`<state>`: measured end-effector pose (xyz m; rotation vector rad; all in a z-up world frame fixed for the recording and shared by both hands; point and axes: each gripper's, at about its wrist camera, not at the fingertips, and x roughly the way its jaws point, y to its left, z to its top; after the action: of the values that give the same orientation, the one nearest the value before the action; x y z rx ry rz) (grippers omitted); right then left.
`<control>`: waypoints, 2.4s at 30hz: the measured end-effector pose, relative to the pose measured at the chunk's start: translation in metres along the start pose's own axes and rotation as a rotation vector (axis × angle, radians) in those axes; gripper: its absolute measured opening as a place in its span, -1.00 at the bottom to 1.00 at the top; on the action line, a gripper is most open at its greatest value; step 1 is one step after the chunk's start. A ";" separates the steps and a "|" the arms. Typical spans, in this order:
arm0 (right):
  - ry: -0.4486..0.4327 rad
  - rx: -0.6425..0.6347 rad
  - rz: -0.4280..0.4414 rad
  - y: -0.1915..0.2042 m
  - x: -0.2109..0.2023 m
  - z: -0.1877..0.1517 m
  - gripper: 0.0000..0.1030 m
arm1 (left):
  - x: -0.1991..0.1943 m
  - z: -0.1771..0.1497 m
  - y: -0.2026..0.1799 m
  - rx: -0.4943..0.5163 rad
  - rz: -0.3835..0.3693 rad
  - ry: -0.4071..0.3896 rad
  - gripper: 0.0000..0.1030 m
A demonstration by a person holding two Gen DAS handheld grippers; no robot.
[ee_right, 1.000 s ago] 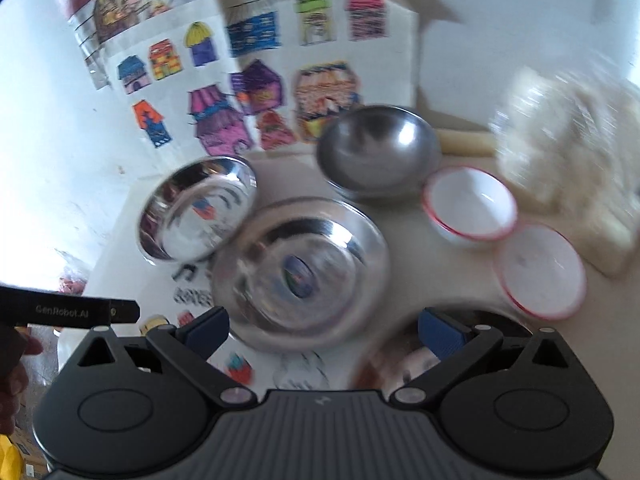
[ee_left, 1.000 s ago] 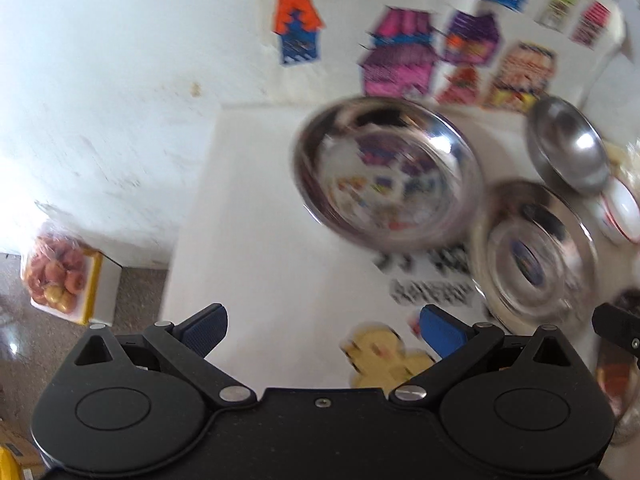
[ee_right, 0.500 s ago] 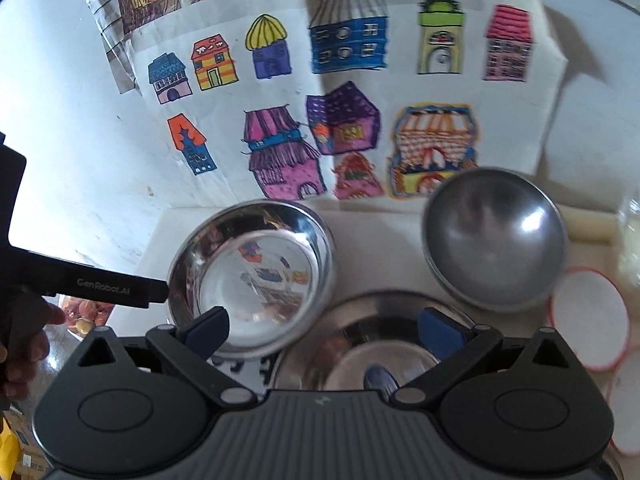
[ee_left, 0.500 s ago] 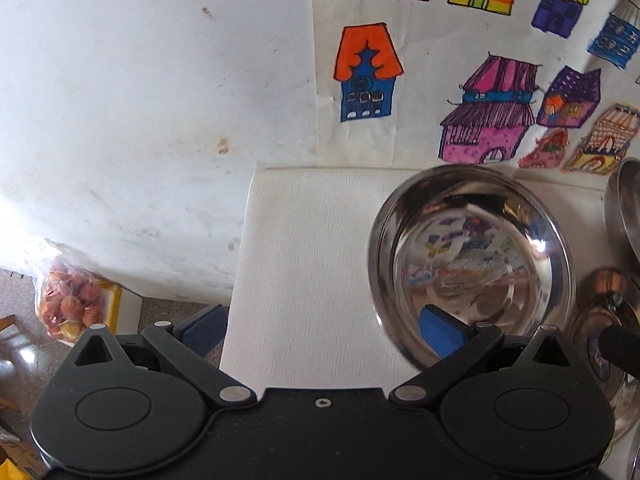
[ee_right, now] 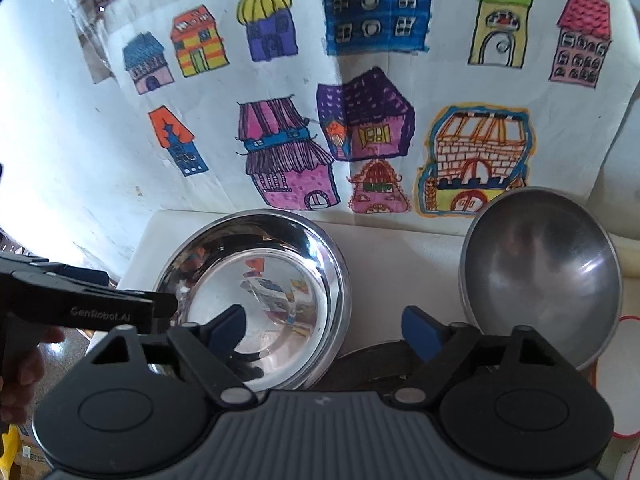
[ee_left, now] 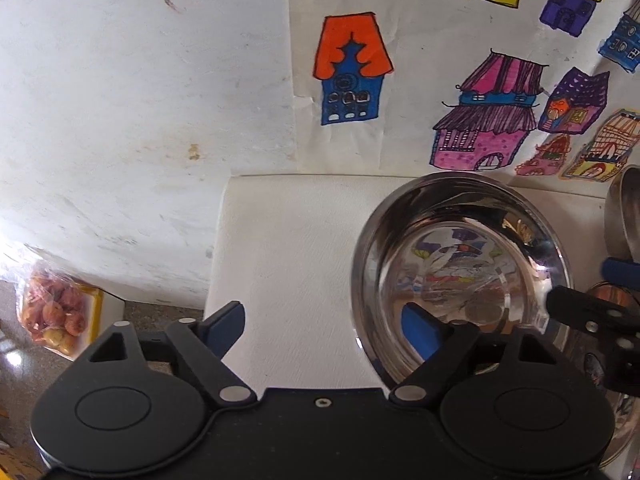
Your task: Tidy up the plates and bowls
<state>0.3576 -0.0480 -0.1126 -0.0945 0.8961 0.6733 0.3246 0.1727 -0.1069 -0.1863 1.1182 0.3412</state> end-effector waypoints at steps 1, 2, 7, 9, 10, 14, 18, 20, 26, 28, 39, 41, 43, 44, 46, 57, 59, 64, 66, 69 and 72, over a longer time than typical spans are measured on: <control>0.005 0.003 -0.001 0.000 0.003 0.000 0.64 | 0.000 -0.001 -0.001 -0.005 -0.008 0.003 0.61; 0.009 0.004 -0.002 0.000 0.005 0.001 0.63 | 0.001 -0.001 -0.001 -0.009 -0.016 0.007 0.57; 0.029 0.001 0.001 0.000 0.018 0.002 0.43 | 0.006 0.000 -0.002 -0.027 -0.049 0.016 0.26; 0.037 0.000 0.003 0.000 0.024 0.002 0.32 | 0.008 0.000 -0.002 -0.040 -0.064 0.025 0.09; 0.041 0.003 0.004 0.000 0.025 0.003 0.23 | 0.009 0.000 -0.001 -0.049 -0.073 0.033 -0.03; 0.058 0.035 0.012 -0.001 0.031 0.005 0.00 | 0.015 0.000 0.002 -0.098 -0.103 0.066 -0.28; 0.065 0.036 0.011 0.002 0.033 0.004 -0.19 | 0.017 -0.001 0.003 -0.102 -0.116 0.071 -0.51; 0.070 0.047 0.015 0.002 0.034 0.004 -0.31 | 0.017 -0.001 0.003 -0.102 -0.129 0.074 -0.65; 0.073 0.054 -0.001 -0.001 0.033 0.005 -0.66 | 0.014 -0.002 0.007 -0.104 -0.146 0.058 -0.71; 0.065 0.049 0.006 -0.002 0.027 0.004 -0.71 | 0.007 -0.004 0.010 -0.104 -0.150 0.036 -0.71; 0.004 0.046 0.022 0.000 -0.010 -0.004 -0.74 | -0.028 -0.007 0.003 -0.068 -0.160 -0.044 -0.72; -0.010 0.052 0.022 -0.003 -0.020 -0.005 -0.74 | -0.036 -0.009 -0.001 -0.061 -0.168 -0.060 -0.72; -0.023 0.061 0.023 -0.008 -0.032 -0.008 -0.74 | -0.043 -0.011 -0.006 -0.056 -0.179 -0.074 -0.72; -0.031 0.067 0.023 -0.011 -0.038 -0.009 -0.74 | -0.048 -0.012 -0.010 -0.054 -0.186 -0.081 -0.72; -0.049 0.077 0.022 -0.016 -0.050 -0.011 -0.74 | -0.058 -0.016 -0.016 -0.047 -0.203 -0.097 -0.72; -0.142 0.154 -0.017 -0.063 -0.131 -0.046 -0.74 | -0.105 -0.044 -0.081 0.031 -0.297 -0.138 -0.72; -0.151 0.164 -0.029 -0.073 -0.142 -0.054 -0.74 | -0.111 -0.048 -0.095 0.049 -0.310 -0.140 -0.72; -0.161 0.193 -0.056 -0.099 -0.170 -0.076 -0.73 | -0.125 -0.057 -0.129 0.100 -0.337 -0.134 -0.72; -0.163 0.205 -0.067 -0.110 -0.180 -0.085 -0.73 | -0.128 -0.061 -0.144 0.123 -0.344 -0.128 -0.72; -0.163 0.223 -0.081 -0.123 -0.192 -0.098 -0.73 | -0.131 -0.069 -0.163 0.157 -0.354 -0.115 -0.72; -0.159 0.236 -0.094 -0.135 -0.202 -0.112 -0.73 | -0.130 -0.076 -0.181 0.187 -0.360 -0.097 -0.72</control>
<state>0.2705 -0.2949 -0.0590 0.1258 0.8071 0.4762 0.2743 -0.0423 -0.0259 -0.1993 0.9919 -0.0748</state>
